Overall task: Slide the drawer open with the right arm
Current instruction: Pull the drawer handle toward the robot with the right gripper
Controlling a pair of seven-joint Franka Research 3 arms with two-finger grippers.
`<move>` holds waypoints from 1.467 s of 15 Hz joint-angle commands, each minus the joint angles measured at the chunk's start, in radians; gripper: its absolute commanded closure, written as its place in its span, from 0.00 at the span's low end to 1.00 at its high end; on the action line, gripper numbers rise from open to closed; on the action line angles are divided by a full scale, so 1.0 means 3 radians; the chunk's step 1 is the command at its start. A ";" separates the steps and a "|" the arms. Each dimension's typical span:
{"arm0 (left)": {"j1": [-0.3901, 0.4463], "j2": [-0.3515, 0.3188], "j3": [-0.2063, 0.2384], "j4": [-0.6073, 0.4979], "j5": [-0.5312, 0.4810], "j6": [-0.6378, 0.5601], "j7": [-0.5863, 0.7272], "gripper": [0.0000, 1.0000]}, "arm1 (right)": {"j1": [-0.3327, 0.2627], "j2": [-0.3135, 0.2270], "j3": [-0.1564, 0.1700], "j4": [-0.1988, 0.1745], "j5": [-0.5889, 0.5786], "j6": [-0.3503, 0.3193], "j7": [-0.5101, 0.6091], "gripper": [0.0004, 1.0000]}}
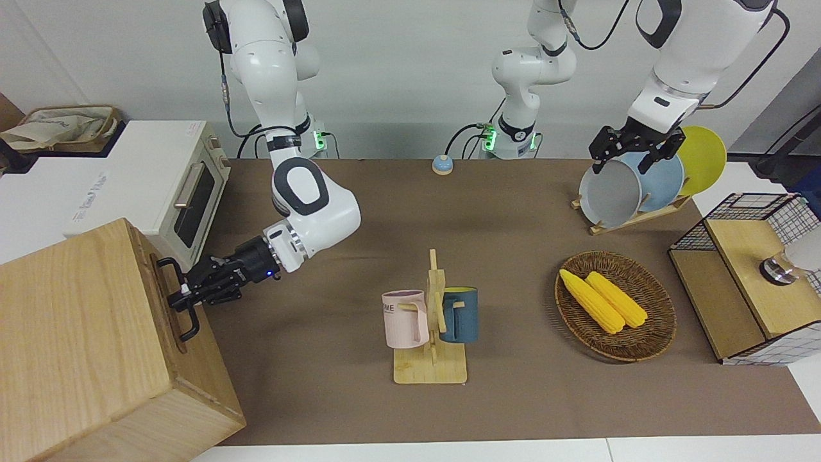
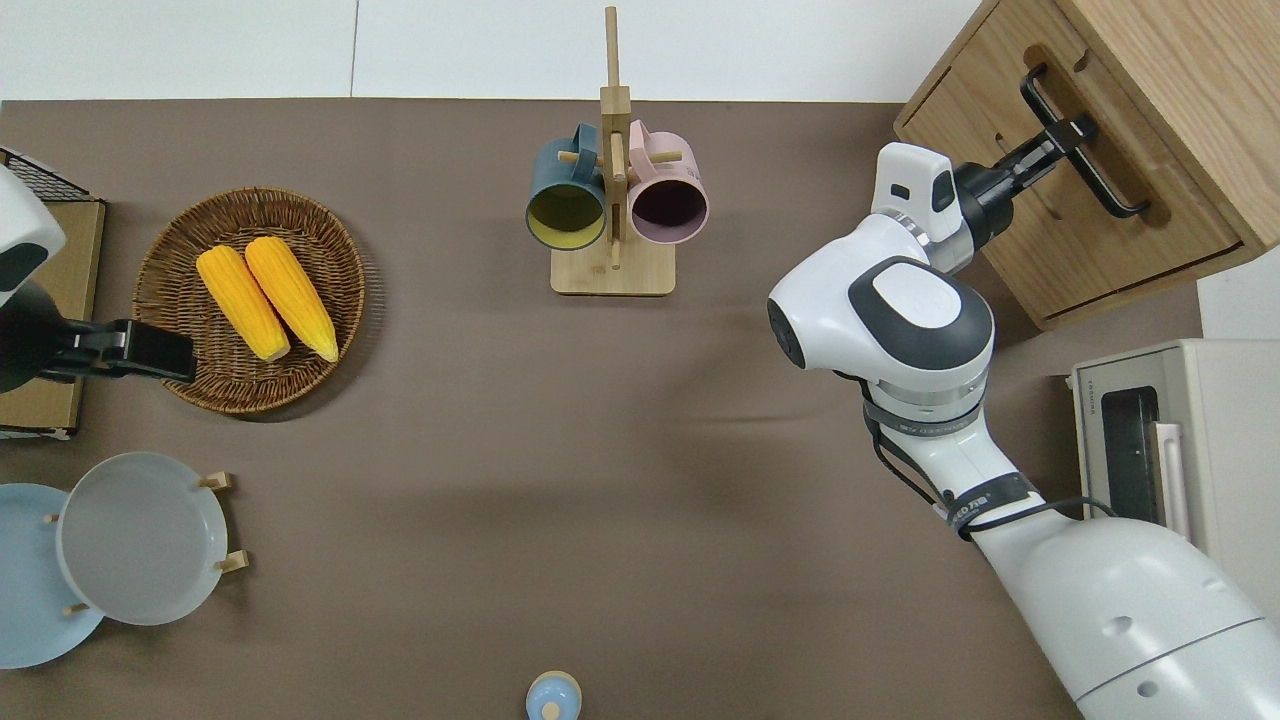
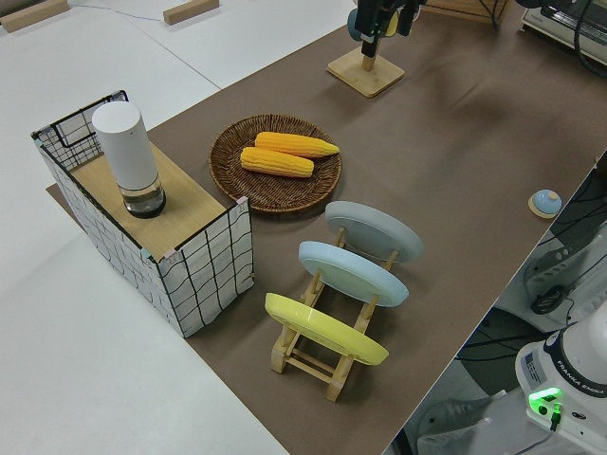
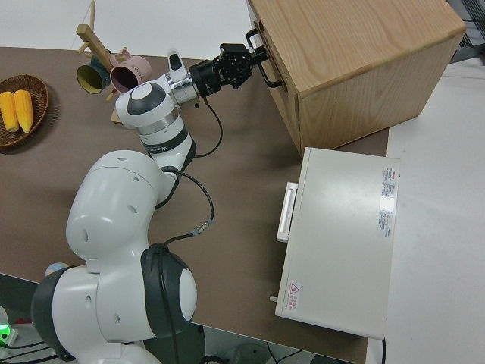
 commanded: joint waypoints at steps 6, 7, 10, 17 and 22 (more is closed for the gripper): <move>0.0013 0.0038 -0.0021 0.0087 0.0057 -0.0066 0.0032 0.01 | 0.0433 -0.0012 0.0035 -0.0038 0.0153 -0.0258 -0.0077 1.00; 0.0013 0.0038 -0.0021 0.0087 0.0057 -0.0066 0.0032 0.01 | 0.0474 -0.0022 0.0035 -0.0038 0.0194 -0.0295 -0.0077 1.00; 0.0013 0.0038 -0.0021 0.0082 0.0057 -0.0066 0.0032 0.01 | 0.0638 -0.0033 0.0035 -0.0022 0.0363 -0.0361 -0.0077 1.00; 0.0013 0.0038 -0.0021 0.0087 0.0057 -0.0066 0.0032 0.01 | 0.0965 -0.0043 0.0035 0.0039 0.0603 -0.0622 -0.0077 1.00; 0.0013 0.0038 -0.0021 0.0087 0.0057 -0.0066 0.0032 0.01 | 0.1216 -0.0038 0.0035 0.0075 0.0762 -0.0826 -0.0082 1.00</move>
